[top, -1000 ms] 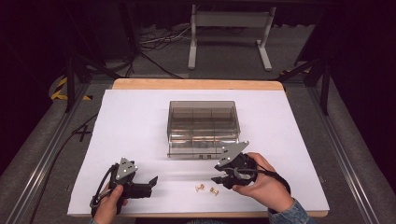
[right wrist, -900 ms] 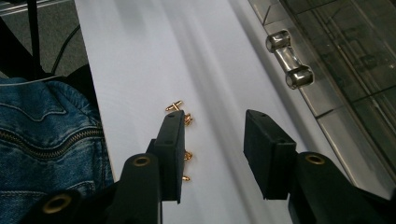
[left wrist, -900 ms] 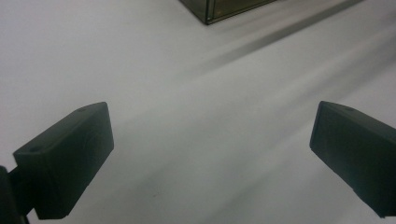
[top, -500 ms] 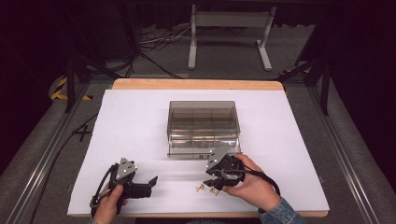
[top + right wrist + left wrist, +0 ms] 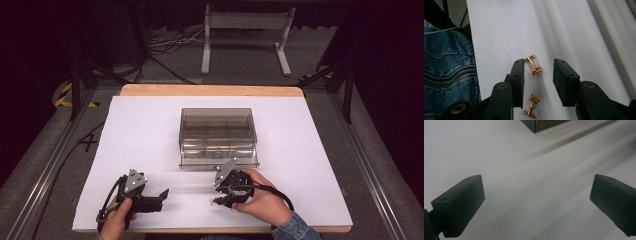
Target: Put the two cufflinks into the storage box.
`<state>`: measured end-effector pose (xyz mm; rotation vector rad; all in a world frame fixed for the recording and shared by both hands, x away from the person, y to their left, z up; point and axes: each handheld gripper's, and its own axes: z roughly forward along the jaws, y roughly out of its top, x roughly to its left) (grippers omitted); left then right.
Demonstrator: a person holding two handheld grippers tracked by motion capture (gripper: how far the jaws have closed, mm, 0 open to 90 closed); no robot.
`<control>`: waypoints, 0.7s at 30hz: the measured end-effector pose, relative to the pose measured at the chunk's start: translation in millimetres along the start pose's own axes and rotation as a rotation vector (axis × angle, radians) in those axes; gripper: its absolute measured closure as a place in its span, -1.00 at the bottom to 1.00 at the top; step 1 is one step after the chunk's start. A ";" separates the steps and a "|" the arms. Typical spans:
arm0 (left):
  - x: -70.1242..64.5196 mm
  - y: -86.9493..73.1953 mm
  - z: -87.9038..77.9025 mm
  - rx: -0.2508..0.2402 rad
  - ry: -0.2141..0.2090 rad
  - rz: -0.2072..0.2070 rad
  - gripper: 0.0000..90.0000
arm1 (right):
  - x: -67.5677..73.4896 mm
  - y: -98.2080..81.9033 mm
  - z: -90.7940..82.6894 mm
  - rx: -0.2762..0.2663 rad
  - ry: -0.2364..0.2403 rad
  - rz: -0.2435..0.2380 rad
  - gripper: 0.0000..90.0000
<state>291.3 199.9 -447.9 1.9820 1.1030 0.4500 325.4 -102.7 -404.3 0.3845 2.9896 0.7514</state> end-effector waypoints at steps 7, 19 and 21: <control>0.0 0.1 -0.1 0.000 -0.001 0.000 -0.99 | -0.1 0.4 9.2 0.022 0.006 -0.004 0.39; 0.0 0.1 0.0 0.001 -0.001 0.002 -0.99 | 0.3 1.2 19.5 0.049 0.000 -0.029 0.49; 0.0 0.1 0.1 0.001 -0.002 -0.001 -0.99 | 2.2 1.2 20.2 0.060 0.001 -0.016 0.53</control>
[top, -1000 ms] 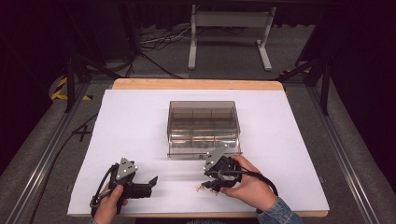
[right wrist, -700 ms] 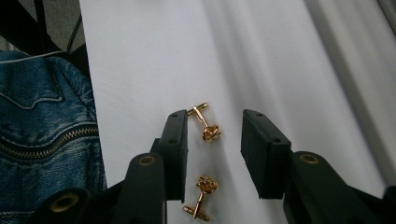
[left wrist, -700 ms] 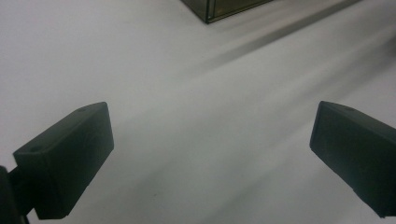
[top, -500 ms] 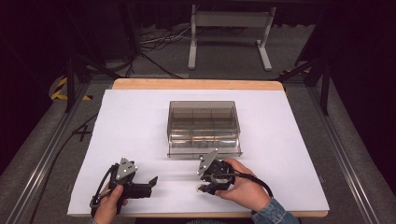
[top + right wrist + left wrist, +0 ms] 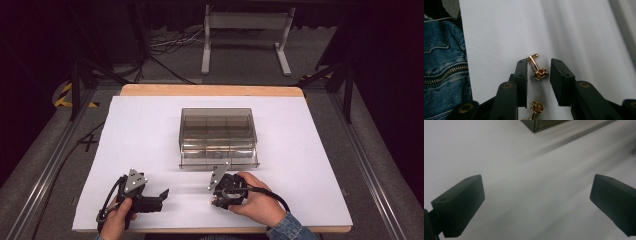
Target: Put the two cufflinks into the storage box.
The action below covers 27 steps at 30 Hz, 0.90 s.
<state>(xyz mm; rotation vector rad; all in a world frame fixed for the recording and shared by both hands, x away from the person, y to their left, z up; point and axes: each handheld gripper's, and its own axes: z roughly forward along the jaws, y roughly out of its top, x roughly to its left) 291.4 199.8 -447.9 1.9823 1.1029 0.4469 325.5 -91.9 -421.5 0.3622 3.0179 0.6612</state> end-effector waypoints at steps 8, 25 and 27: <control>0.0 0.0 -0.1 0.000 0.000 0.000 -0.99 | 0.9 0.8 0.2 0.000 -0.023 -0.027 0.71; 0.9 -0.2 -0.2 0.003 0.002 0.001 -0.99 | 3.8 8.4 -11.6 0.014 -0.012 -0.027 0.73; 1.0 -0.2 -0.3 0.004 0.001 0.002 -0.99 | 3.7 9.4 -14.2 0.016 -0.011 -0.021 0.73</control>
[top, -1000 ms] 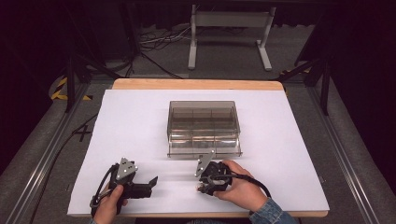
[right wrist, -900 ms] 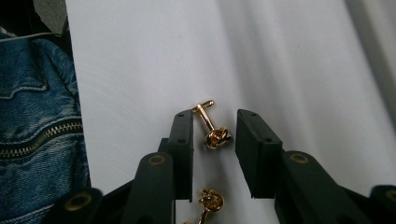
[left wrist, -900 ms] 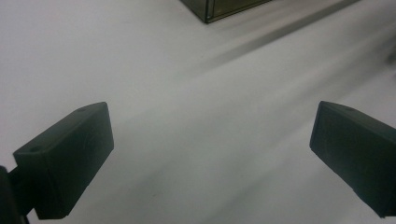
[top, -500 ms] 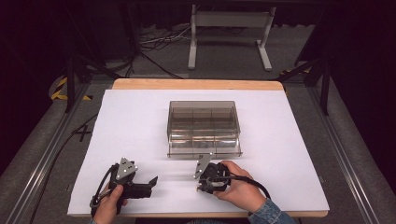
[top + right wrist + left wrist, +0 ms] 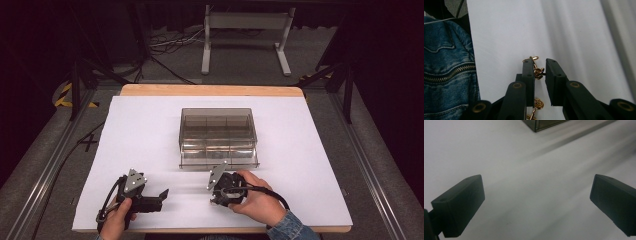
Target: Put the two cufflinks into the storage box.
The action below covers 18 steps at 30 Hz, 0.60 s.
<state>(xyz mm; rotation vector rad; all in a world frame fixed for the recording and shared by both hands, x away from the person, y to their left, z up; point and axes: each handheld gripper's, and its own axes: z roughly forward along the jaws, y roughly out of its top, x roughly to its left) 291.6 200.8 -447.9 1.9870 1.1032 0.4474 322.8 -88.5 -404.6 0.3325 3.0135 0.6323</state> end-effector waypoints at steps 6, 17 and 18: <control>0.1 -0.1 0.0 -0.001 0.000 0.000 -0.99 | -2.1 5.9 -15.0 0.001 0.018 0.040 0.73; 0.3 -0.2 -0.3 0.000 0.000 -0.002 -0.99 | -5.2 17.2 -35.2 0.017 0.016 0.038 0.73; 0.4 -0.2 -0.5 0.000 0.000 -0.002 -0.99 | -5.4 18.3 -37.0 0.018 0.013 0.039 0.73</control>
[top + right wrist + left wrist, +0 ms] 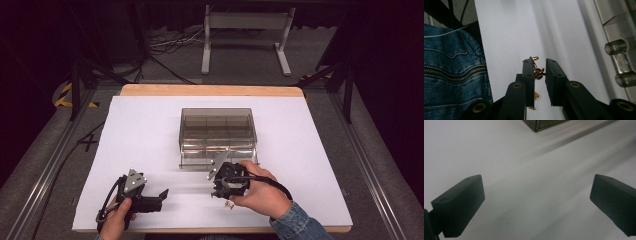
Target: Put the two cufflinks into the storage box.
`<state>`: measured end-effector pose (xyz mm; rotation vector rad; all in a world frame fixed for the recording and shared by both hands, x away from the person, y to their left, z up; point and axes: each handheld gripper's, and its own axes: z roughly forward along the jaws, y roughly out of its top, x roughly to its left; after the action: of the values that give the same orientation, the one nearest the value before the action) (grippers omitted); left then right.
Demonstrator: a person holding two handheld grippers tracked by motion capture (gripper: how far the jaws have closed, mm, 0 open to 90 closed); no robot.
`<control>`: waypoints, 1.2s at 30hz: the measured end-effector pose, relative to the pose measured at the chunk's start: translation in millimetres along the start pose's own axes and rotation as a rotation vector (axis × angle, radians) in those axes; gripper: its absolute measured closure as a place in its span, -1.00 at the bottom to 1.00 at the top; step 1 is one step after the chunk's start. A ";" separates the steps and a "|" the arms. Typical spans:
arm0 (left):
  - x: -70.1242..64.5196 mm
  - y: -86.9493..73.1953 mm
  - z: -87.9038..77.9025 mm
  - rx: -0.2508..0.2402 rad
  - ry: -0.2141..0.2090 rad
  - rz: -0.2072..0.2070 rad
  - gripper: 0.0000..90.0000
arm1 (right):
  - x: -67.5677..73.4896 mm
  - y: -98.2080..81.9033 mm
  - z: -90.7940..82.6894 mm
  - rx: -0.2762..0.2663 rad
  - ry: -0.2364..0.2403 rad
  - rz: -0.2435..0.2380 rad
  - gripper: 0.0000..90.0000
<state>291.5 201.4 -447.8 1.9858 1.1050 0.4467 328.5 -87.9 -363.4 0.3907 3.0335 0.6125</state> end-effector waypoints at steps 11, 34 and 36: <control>-0.2 0.1 0.3 0.001 0.001 0.000 -0.99 | -2.9 10.9 -19.5 0.002 0.001 -0.004 0.73; 0.2 0.2 0.2 0.001 0.001 0.002 -0.99 | -16.3 28.0 -54.9 -0.001 -0.027 0.054 0.73; 0.3 0.2 0.2 0.002 0.002 0.002 -0.99 | -18.8 29.5 -56.6 -0.008 -0.033 0.063 0.73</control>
<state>291.8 201.5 -447.7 1.9888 1.1047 0.4489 349.8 -87.7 -300.3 0.4928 2.9971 0.6146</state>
